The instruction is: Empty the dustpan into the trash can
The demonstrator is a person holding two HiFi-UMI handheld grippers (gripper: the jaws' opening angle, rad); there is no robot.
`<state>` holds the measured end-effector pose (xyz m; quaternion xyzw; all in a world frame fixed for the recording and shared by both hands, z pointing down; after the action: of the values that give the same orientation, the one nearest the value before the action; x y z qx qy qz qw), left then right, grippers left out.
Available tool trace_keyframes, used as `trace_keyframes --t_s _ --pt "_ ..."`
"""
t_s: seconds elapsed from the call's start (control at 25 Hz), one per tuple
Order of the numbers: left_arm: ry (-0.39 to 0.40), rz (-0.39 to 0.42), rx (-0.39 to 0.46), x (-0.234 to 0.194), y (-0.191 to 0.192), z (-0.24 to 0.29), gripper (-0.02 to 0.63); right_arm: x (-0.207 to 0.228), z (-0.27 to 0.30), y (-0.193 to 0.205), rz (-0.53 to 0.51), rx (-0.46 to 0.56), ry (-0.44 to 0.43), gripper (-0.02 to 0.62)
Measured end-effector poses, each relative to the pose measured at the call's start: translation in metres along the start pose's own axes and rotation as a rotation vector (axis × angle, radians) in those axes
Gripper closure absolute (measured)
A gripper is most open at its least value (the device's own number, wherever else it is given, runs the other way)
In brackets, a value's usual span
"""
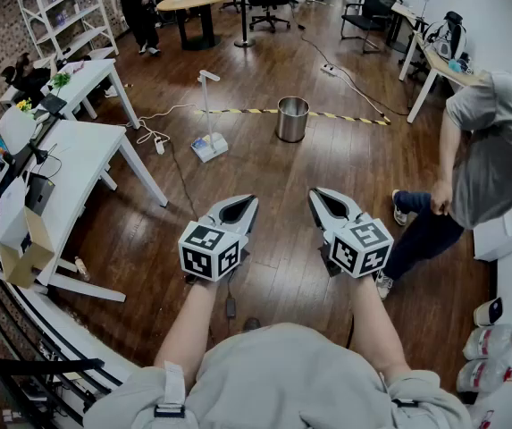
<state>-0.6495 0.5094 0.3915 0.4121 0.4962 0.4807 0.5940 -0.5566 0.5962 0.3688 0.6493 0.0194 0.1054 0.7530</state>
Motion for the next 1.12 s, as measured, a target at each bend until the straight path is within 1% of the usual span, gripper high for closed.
trace_keyframes --t_s 0.16,0.28,0.4,0.52,0.72,0.96,1.12 --pt "0.006 -0.003 -0.012 -0.028 0.004 -0.006 0.601 -0.011 0.025 0.002 0.002 -0.002 0.012 0.595" --pt "0.003 -0.008 -0.024 -0.050 0.007 -0.007 0.601 -0.011 0.041 0.003 0.007 -0.006 0.027 0.595" --pt "-0.003 -0.024 -0.032 -0.067 0.011 0.000 0.601 -0.003 0.053 0.008 0.015 -0.026 0.035 0.595" --pt "-0.011 -0.033 -0.032 -0.082 0.011 0.018 0.601 0.013 0.071 0.011 0.023 -0.034 0.028 0.595" --pt "-0.042 -0.026 -0.052 -0.113 0.006 0.060 0.601 0.052 0.119 0.009 0.045 -0.029 -0.004 0.595" --pt "-0.115 -0.023 -0.065 -0.162 -0.012 0.128 0.601 0.116 0.192 -0.011 0.063 -0.004 -0.077 0.595" --pt "-0.139 -0.021 -0.070 -0.187 -0.028 0.175 0.601 0.161 0.232 -0.025 0.087 -0.002 -0.106 0.595"
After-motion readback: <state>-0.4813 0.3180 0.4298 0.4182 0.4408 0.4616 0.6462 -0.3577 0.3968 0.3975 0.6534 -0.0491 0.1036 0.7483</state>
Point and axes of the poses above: the fingertips, and each gripper's own axes: z forward along the fingers, x to its right, y out of its underside, the point moved 1 cm from there along -z, backward along the fingers, and after that the axes turned 5 degrees about y, right-handed, at the moved point
